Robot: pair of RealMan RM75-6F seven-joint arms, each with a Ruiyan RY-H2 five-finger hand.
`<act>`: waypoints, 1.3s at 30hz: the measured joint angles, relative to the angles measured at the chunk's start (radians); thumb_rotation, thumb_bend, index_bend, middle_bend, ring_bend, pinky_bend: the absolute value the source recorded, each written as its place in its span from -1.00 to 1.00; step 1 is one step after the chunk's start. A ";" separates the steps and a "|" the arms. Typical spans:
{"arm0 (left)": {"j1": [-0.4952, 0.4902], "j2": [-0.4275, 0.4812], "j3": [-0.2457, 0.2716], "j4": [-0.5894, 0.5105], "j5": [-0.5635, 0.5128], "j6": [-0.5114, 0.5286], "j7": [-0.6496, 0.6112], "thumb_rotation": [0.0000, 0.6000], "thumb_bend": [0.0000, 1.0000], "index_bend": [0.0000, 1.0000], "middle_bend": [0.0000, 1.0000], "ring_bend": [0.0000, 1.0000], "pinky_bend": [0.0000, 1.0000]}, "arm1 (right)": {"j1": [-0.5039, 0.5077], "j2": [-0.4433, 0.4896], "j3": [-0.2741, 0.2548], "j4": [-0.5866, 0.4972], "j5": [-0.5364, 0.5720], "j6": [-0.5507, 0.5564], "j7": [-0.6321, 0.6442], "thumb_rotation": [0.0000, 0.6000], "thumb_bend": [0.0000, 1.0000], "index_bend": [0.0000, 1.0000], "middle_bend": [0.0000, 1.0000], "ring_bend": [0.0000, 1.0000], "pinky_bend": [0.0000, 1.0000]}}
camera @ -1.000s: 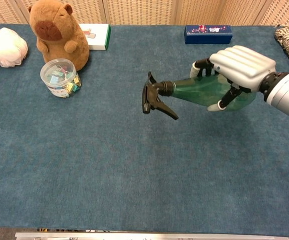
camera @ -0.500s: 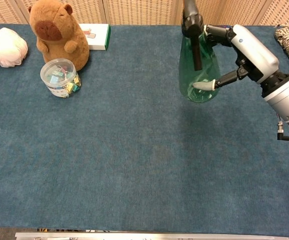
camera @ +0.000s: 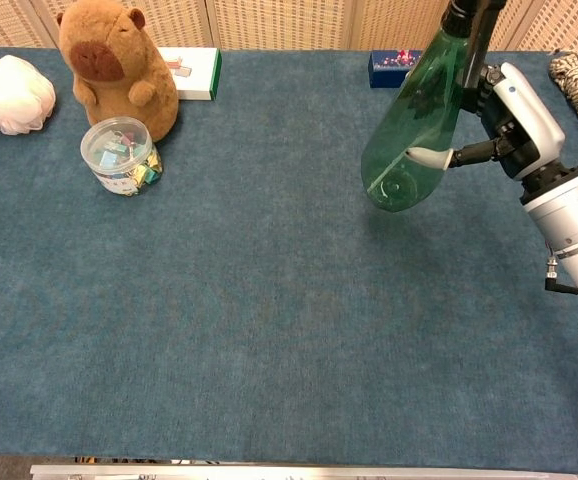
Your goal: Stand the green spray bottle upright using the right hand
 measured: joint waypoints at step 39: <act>0.001 0.008 -0.002 -0.007 -0.015 -0.003 -0.001 1.00 -1.00 -0.06 -0.07 -0.39 -0.32 | 0.013 -0.131 -0.028 0.327 -0.019 -0.104 0.233 1.00 -0.99 -0.06 0.07 -0.16 -0.07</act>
